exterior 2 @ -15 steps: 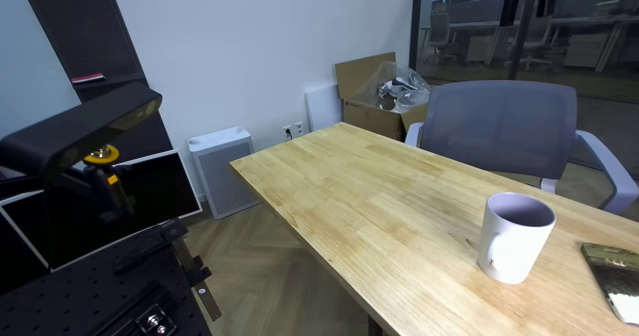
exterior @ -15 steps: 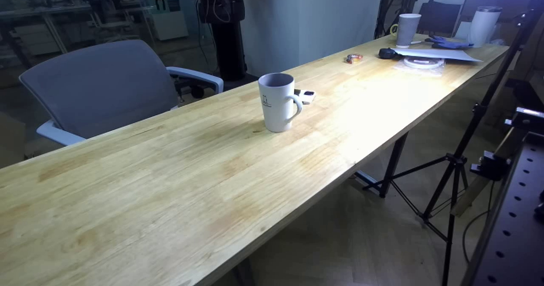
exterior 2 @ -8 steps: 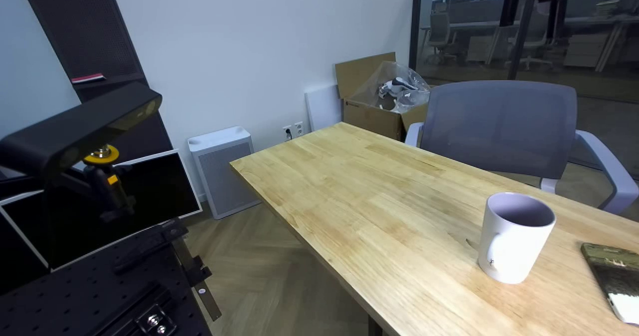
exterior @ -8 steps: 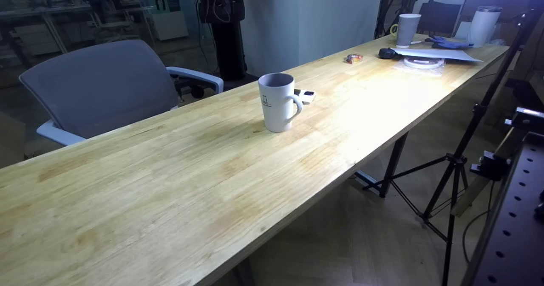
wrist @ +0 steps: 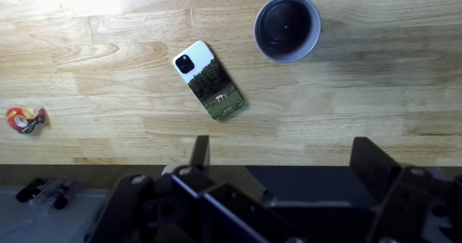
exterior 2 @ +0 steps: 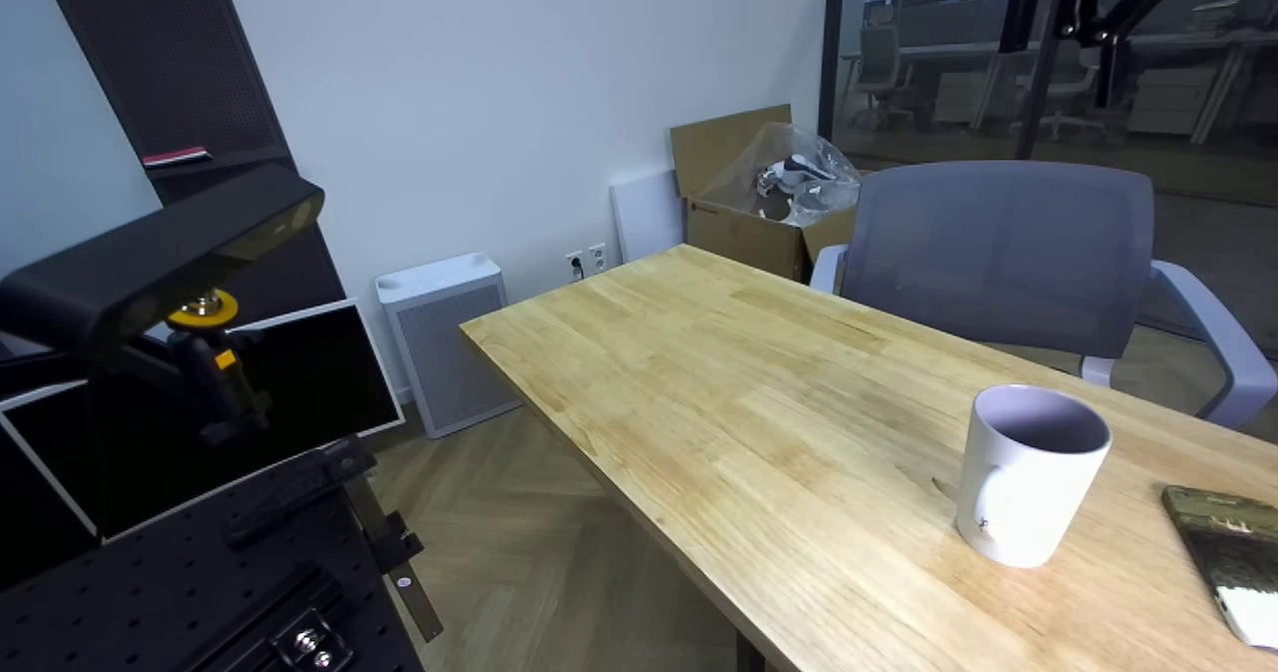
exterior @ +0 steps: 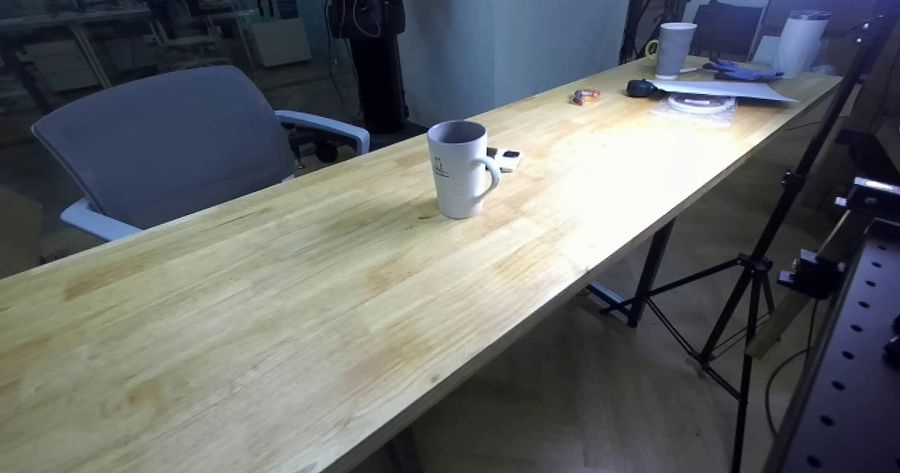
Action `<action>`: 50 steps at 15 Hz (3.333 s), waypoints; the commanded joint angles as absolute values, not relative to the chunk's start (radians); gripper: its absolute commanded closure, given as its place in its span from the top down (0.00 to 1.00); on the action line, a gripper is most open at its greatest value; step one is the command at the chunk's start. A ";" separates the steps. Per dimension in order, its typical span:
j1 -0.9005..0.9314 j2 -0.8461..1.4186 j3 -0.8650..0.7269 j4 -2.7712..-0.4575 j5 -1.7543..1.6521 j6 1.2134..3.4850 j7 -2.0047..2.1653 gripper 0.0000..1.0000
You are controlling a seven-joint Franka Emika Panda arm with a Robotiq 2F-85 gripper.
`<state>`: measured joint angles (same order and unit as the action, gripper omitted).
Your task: Move the cup backwards
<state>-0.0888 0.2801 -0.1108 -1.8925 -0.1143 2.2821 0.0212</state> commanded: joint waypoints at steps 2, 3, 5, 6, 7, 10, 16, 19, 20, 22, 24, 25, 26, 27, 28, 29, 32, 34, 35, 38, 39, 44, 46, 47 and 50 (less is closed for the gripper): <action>-0.085 0.381 -0.088 -1.778 -0.070 2.270 0.028 1.00; -0.084 0.395 -0.084 -1.766 -0.063 2.266 0.027 1.00; -0.083 0.411 -0.073 -1.756 -0.041 2.254 0.026 1.00; -0.079 0.412 -0.070 -1.760 -0.038 2.252 0.031 1.00; -0.074 0.414 -0.069 -1.768 -0.042 2.257 0.037 1.00; -0.061 0.415 -0.067 -1.794 -0.052 2.267 0.044 1.00; -0.026 0.406 -0.059 -1.877 -0.065 2.291 0.050 1.00; -0.017 0.400 -0.060 -1.921 -0.068 2.305 0.049 1.00; -0.017 0.401 -0.061 -1.934 -0.067 2.317 0.048 1.00; -0.022 0.408 -0.062 -1.958 -0.060 2.361 0.045 1.00; -0.028 0.406 -0.065 -1.974 -0.065 2.380 0.029 1.00; -0.028 0.422 -0.058 -1.950 -0.059 2.359 0.020 1.00; -0.029 0.422 -0.059 -1.957 -0.059 2.366 0.020 1.00; -0.031 0.422 -0.060 -1.960 -0.059 2.369 0.020 1.00; -0.031 0.422 -0.060 -1.961 -0.059 2.371 0.020 1.00; -0.032 0.422 -0.060 -1.961 -0.059 2.373 0.020 1.00; -0.032 0.422 -0.060 -1.961 -0.059 2.374 0.020 1.00; -0.031 0.422 -0.060 -1.969 -0.061 2.381 0.018 1.00; -0.029 0.424 -0.061 -1.976 -0.064 2.386 0.021 1.00; -0.032 0.438 -0.059 -1.991 -0.058 2.393 0.017 1.00; -0.033 0.444 -0.058 -1.995 -0.056 2.398 0.016 1.00; -0.038 0.484 -0.059 -1.997 -0.050 2.457 0.019 1.00; -0.040 0.499 -0.059 -1.996 -0.046 2.477 0.019 1.00; -0.041 0.507 -0.060 -1.995 -0.046 2.485 0.021 1.00; -0.042 0.533 -0.061 -1.992 -0.045 2.500 0.024 1.00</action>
<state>-0.0376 0.5170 -0.0620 -1.9923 -0.0544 2.4796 0.0160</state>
